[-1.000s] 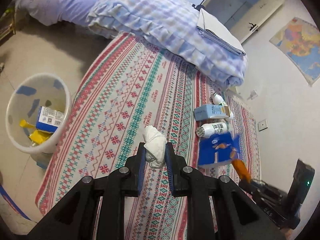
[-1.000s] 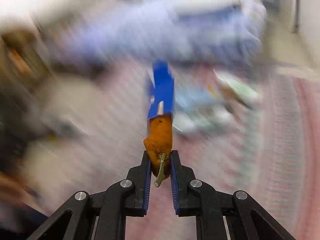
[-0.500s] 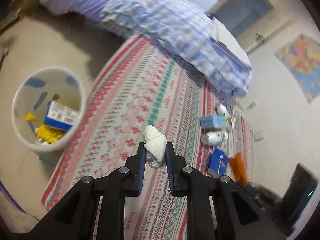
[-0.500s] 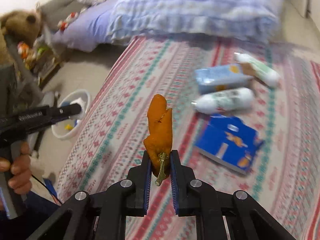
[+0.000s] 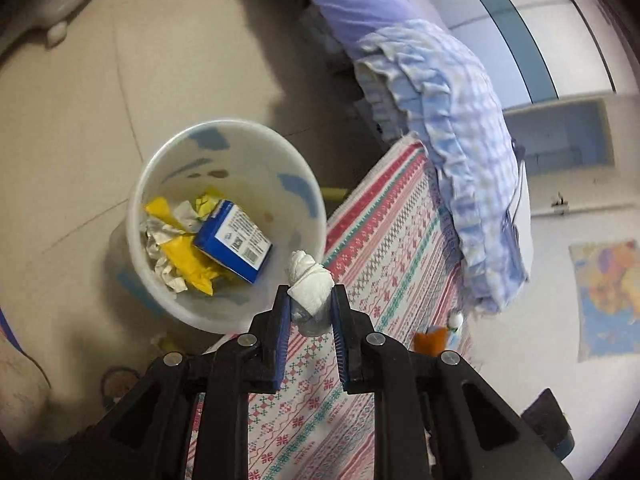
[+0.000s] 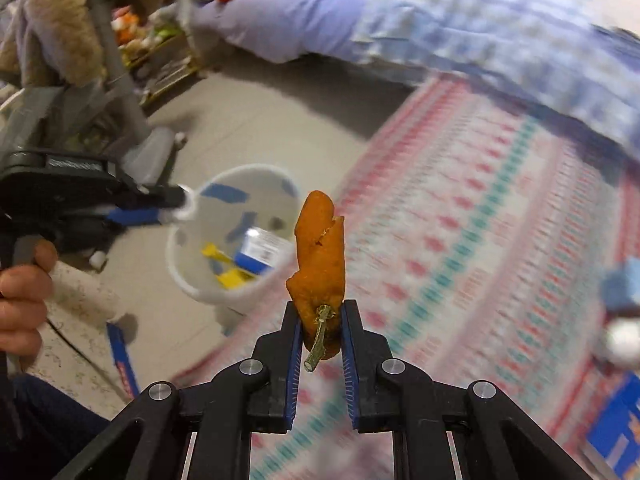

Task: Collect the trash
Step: 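Carry tissue and orange peel to the wastebasket and open both tools over it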

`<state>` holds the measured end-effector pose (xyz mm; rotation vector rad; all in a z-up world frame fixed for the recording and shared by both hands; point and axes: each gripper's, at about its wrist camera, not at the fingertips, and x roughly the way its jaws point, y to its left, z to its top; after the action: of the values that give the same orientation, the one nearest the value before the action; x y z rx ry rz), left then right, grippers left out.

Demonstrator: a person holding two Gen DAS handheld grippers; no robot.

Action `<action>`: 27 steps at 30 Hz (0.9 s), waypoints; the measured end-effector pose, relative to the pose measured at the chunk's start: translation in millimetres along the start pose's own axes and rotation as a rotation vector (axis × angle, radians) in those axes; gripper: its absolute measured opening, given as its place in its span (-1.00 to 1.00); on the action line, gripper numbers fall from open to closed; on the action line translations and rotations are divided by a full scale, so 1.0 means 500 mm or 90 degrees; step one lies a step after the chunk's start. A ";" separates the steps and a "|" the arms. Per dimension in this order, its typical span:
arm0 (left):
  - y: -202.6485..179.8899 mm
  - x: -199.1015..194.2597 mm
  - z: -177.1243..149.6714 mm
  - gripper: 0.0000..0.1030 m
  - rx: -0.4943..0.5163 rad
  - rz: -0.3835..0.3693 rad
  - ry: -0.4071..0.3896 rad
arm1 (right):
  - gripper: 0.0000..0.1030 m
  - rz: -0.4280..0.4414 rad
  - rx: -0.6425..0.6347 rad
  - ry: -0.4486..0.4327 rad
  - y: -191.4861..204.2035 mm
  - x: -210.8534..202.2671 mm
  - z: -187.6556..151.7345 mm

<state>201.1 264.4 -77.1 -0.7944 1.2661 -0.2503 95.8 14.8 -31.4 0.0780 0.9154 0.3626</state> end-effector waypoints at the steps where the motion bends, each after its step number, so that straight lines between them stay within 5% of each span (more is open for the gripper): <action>1: 0.005 -0.005 0.003 -0.53 -0.011 0.007 -0.011 | -0.67 0.007 -0.005 0.004 0.011 0.015 0.009; 7: 0.035 -0.026 0.020 0.00 -0.061 0.014 -0.033 | -0.66 0.027 -0.018 0.026 0.057 0.100 0.047; 14: 0.073 -0.059 0.021 0.02 -0.114 0.054 -0.073 | -0.62 0.043 -0.028 0.037 0.084 0.148 0.072; 21: 0.063 -0.099 0.017 0.02 -0.091 0.123 -0.147 | -0.56 0.092 -0.036 0.054 0.123 0.209 0.093; 24: 0.065 -0.110 0.017 0.02 -0.091 0.129 -0.161 | -0.11 0.095 -0.033 0.053 0.137 0.225 0.105; 27: 0.060 -0.112 0.014 0.02 -0.082 0.140 -0.166 | -0.06 0.099 -0.029 0.043 0.138 0.221 0.107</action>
<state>182.4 320.8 -54.0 -0.7633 1.1187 0.1110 180.4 121.5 -67.6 0.0970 0.9696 0.5332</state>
